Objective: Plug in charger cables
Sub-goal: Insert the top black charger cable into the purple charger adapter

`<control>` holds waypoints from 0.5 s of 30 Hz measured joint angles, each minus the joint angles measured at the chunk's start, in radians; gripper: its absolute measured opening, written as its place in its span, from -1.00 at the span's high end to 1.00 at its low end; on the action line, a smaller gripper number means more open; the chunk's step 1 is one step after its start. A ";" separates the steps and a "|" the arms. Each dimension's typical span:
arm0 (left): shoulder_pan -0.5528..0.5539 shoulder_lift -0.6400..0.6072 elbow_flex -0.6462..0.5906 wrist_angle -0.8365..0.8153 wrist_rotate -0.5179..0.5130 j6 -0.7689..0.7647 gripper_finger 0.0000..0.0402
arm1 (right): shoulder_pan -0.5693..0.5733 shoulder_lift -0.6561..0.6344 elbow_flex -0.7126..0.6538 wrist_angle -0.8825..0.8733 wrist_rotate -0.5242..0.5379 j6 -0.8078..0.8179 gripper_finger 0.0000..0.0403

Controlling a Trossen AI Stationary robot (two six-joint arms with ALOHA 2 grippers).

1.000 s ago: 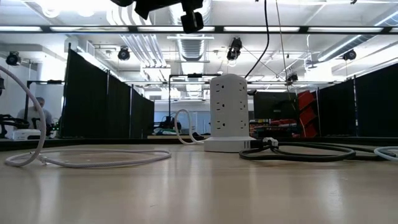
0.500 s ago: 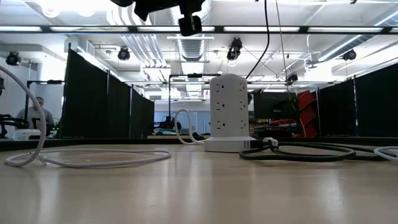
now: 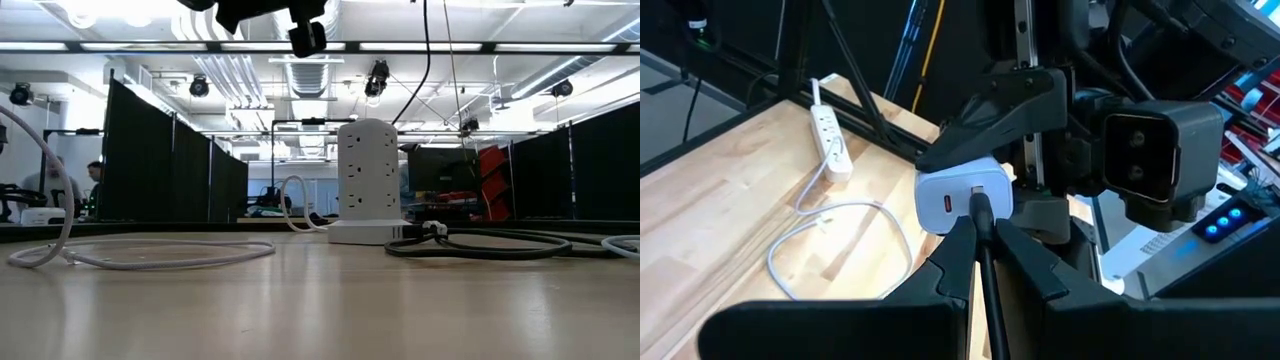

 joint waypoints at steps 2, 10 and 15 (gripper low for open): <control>0.000 0.000 0.000 0.000 0.004 0.003 0.41 | 0.000 0.000 0.000 0.003 0.000 0.000 0.93; 0.001 0.000 0.000 -0.002 0.019 -0.008 0.41 | 0.000 0.011 0.000 0.016 -0.020 -0.016 0.93; 0.001 0.000 0.000 0.005 0.040 -0.035 0.41 | 0.000 0.013 0.000 0.015 -0.019 -0.027 0.93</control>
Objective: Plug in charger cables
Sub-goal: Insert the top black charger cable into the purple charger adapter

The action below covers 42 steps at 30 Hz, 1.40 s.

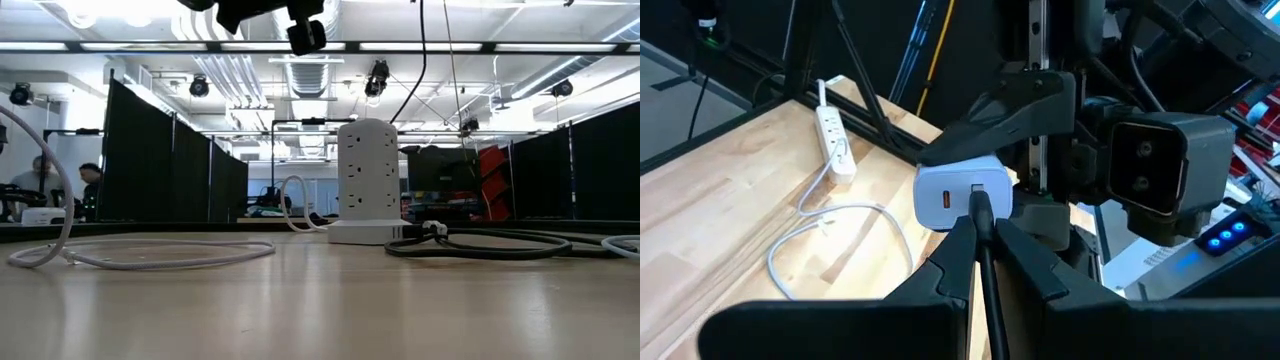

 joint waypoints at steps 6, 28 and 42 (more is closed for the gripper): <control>-0.001 0.000 0.000 -0.001 0.000 -0.019 0.41 | 0.000 0.000 0.000 -0.001 0.006 -0.019 0.93; -0.001 0.000 0.000 -0.105 0.019 -0.022 0.41 | 0.000 0.091 0.000 0.035 -0.007 0.018 0.93; -0.001 0.000 0.000 -0.192 0.055 0.036 0.41 | 0.000 0.094 -0.001 0.000 -0.041 -0.019 0.93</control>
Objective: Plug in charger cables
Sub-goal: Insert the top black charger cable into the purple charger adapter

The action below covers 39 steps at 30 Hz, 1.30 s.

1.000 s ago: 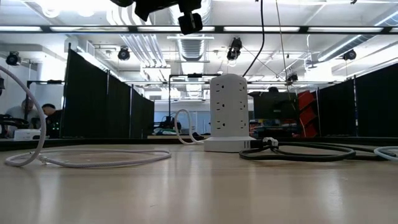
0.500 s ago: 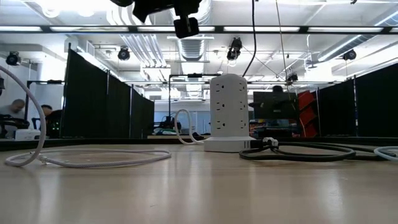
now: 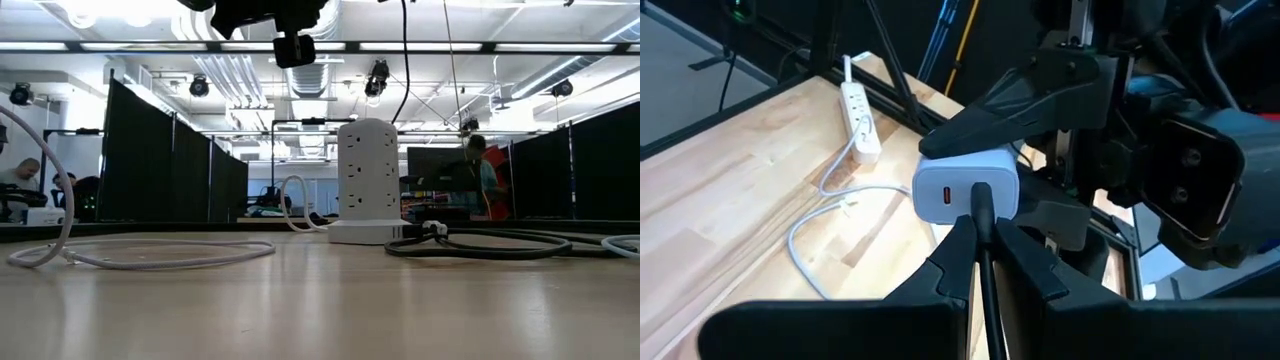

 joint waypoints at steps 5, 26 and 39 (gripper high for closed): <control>0.000 0.013 0.000 -0.009 0.018 0.018 0.41 | 0.000 0.012 0.000 0.008 -0.008 0.014 0.93; -0.003 0.059 0.000 -0.051 0.089 0.057 0.41 | 0.011 0.084 0.011 0.039 -0.054 0.080 0.93; 0.002 0.061 0.001 -0.044 0.055 0.075 0.41 | 0.012 0.078 0.013 0.050 -0.051 0.081 0.29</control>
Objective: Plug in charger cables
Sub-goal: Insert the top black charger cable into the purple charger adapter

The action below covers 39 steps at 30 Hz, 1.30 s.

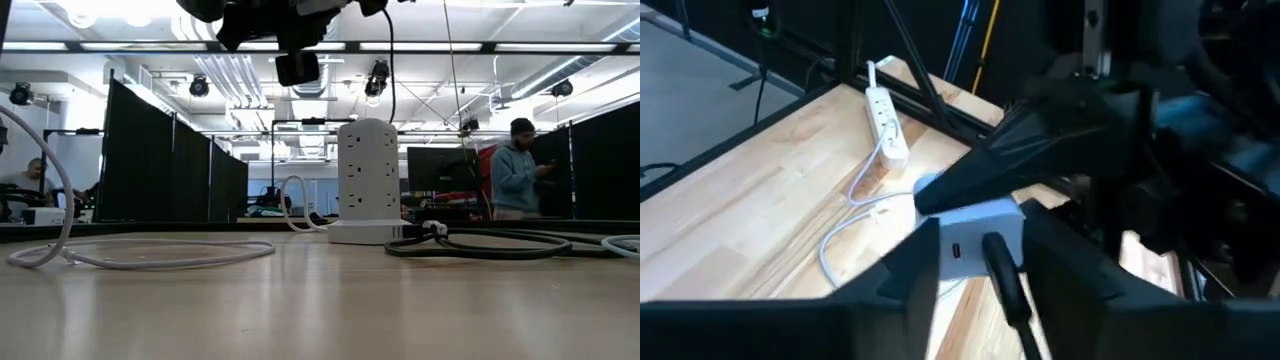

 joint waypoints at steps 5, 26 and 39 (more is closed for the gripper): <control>0.000 0.000 0.000 -0.005 0.013 0.005 0.41 | -0.001 -0.036 0.000 -0.018 0.054 -0.002 0.17; -0.001 -0.001 0.000 -0.008 0.023 0.031 0.41 | -0.001 -0.054 0.000 -0.099 0.076 0.014 0.94; -0.002 -0.002 -0.003 -0.023 0.030 0.032 0.41 | 0.008 -0.021 0.000 -0.088 0.066 0.036 0.99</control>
